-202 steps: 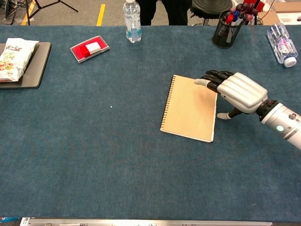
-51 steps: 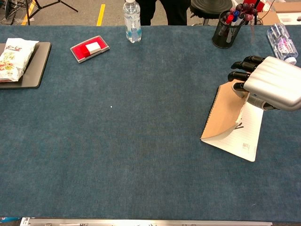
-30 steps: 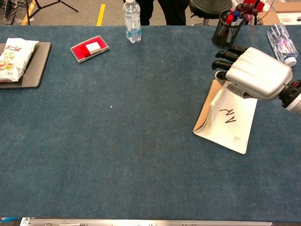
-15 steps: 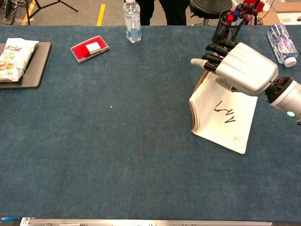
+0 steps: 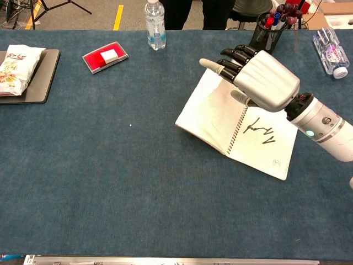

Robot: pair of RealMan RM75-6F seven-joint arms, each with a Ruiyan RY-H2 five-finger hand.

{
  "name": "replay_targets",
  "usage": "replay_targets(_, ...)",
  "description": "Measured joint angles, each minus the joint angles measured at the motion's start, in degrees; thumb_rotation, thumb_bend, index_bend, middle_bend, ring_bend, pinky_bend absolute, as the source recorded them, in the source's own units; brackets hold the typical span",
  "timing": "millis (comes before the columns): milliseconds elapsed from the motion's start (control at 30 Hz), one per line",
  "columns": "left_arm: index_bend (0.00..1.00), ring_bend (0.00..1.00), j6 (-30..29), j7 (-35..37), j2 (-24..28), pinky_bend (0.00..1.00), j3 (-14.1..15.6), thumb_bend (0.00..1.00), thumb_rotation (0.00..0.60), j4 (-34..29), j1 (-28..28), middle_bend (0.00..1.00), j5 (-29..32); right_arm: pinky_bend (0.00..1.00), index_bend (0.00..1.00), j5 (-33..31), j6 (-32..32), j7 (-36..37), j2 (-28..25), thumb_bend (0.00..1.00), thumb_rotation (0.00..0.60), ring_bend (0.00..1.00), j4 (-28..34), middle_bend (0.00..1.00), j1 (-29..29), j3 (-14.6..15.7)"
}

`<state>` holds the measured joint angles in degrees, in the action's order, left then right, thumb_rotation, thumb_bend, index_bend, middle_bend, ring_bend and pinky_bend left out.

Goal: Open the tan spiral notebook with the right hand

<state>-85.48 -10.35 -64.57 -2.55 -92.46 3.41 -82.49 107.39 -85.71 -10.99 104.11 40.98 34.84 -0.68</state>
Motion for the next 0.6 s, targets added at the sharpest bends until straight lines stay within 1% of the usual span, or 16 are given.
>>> replay_targets(200, 0.61, 0.55, -0.05, 0.21, 0.12, 0.83, 0.03, 0.33, 0.600, -0.08, -0.04, 0.59, -0.07, 0.26, 0.04, -1.10, -0.52, 3.53, 4.12, 0.29, 0.600, 0.19, -5.87, 0.32, 0.44, 0.32)
replay_targets(333, 0.61, 0.55, -0.09, 0.34, 0.17, 0.83, 0.02, 0.33, 0.600, -0.08, -0.06, 0.59, -0.08, 0.26, 0.04, -1.66, -1.34, 5.19, 4.52, 0.29, 0.600, 0.19, -6.64, 0.32, 0.14, 0.96)
replay_targets(400, 0.61, 0.55, -0.09, 0.42, 0.19, 0.83, -0.03, 0.33, 0.600, -0.07, -0.06, 0.59, -0.02, 0.26, 0.04, -1.85, -1.62, 5.28, 3.80, 0.29, 0.600, 0.19, -5.66, 0.32, -0.23, 1.21)
replay_targets(467, 0.61, 0.55, -0.18, 0.40, 0.19, 0.83, -0.04, 0.33, 0.600, -0.11, -0.09, 0.59, -0.05, 0.26, 0.08, -2.18, -1.66, 4.94, 2.50, 0.29, 0.600, 0.19, -3.69, 0.32, -0.82, 1.45)
replay_targets(533, 0.61, 0.55, -0.32, 0.41, 0.13, 0.83, -0.09, 0.33, 0.600, -0.06, -0.10, 0.59, -0.11, 0.26, 0.15, -2.64, -1.55, 3.97, 0.83, 0.29, 0.600, 0.19, -0.96, 0.32, -1.59, 1.65)
replay_targets(600, 0.60, 0.55, -0.61, 0.51, -0.01, 0.83, -0.21, 0.33, 0.600, 0.05, -0.10, 0.59, -0.23, 0.26, 0.22, -3.37, -1.25, 1.89, -1.74, 0.29, 0.600, 0.19, 3.44, 0.32, -2.73, 1.90)
